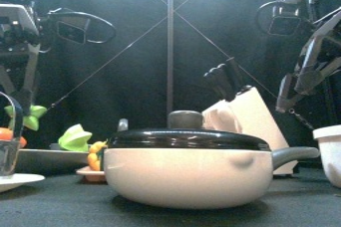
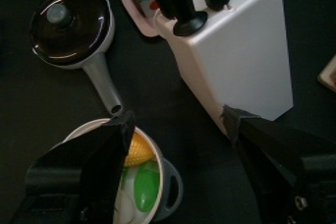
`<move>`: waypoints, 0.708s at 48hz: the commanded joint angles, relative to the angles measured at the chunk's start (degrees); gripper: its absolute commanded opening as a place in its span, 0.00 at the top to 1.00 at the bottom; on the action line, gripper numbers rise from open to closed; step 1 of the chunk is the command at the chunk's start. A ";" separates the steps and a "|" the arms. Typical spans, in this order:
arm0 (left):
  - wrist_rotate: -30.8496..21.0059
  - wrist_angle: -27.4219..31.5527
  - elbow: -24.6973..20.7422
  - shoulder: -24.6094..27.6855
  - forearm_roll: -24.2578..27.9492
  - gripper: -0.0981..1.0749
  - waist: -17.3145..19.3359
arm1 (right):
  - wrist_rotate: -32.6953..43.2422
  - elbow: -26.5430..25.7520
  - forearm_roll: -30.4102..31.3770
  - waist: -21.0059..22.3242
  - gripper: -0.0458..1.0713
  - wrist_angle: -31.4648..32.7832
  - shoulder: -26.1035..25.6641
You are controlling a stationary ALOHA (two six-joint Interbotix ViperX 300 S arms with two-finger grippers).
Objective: Place starfruit bottom on plate
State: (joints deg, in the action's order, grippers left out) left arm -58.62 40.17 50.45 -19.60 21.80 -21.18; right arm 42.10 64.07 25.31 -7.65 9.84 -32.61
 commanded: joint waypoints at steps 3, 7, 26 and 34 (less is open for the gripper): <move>-0.18 -5.19 -2.81 -0.09 5.01 0.40 0.35 | 0.09 -0.97 0.09 0.09 0.06 -0.53 -0.26; -0.18 -8.70 -3.87 0.70 7.91 0.40 1.76 | -0.09 -0.97 0.18 0.09 0.06 -0.62 -0.26; -0.18 -25.05 -6.59 10.20 17.84 0.40 12.92 | -0.09 -2.11 3.69 0.26 0.06 -0.70 -0.44; 0.18 -32.43 -8.17 15.56 21.01 0.40 16.17 | 0.09 -4.13 4.48 0.88 0.06 -2.64 -0.26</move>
State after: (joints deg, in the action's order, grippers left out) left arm -58.62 10.28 44.12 -5.54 41.48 -6.59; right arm 42.10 62.31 29.71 -7.12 8.79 -32.61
